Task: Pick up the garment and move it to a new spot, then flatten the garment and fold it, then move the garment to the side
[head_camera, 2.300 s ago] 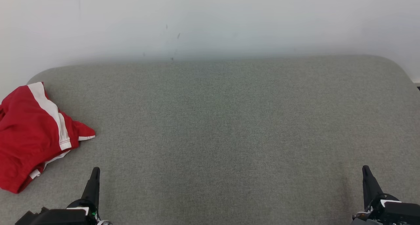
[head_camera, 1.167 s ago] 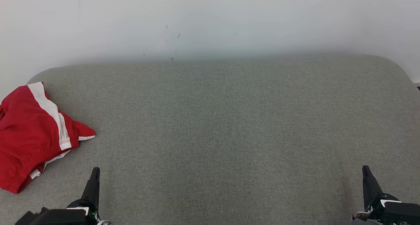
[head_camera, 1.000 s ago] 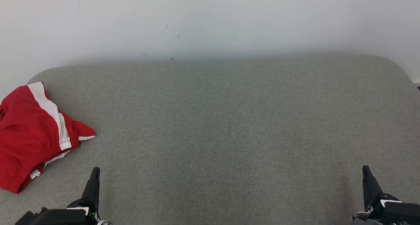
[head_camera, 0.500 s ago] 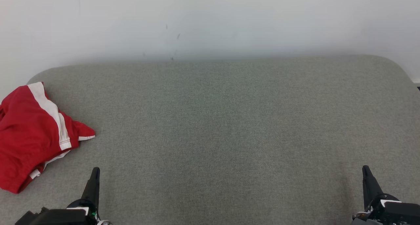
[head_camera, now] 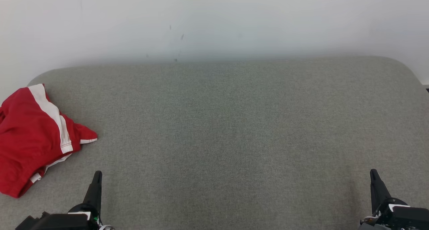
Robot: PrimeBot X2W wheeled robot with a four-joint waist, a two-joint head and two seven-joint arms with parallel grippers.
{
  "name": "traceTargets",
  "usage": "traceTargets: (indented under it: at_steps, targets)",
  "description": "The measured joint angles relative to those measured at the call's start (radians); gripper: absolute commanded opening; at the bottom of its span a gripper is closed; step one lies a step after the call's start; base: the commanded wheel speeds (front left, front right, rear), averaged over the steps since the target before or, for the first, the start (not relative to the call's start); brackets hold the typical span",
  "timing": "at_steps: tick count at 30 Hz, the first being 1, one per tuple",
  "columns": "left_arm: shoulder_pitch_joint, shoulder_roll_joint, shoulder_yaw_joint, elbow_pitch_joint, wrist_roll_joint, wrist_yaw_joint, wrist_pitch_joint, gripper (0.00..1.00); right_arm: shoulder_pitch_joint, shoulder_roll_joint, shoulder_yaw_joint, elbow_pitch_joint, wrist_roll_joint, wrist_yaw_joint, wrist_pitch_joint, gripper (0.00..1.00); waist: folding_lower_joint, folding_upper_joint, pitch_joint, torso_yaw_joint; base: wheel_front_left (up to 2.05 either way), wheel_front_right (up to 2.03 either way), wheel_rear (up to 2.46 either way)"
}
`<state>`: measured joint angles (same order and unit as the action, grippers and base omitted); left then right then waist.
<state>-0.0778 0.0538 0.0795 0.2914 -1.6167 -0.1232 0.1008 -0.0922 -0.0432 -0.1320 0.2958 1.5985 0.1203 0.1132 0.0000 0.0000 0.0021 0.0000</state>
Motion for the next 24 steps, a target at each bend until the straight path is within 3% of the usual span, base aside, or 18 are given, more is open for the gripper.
traceTargets:
  at_steps: [24]
  targets:
    - [0.000,0.000,0.000,0.000,0.000,0.000,0.000,0.00,0.000,0.000,0.000,0.000,0.000,0.000,0.000,0.00,0.0000,0.0000,0.000,0.000,0.00,0.00,0.00]
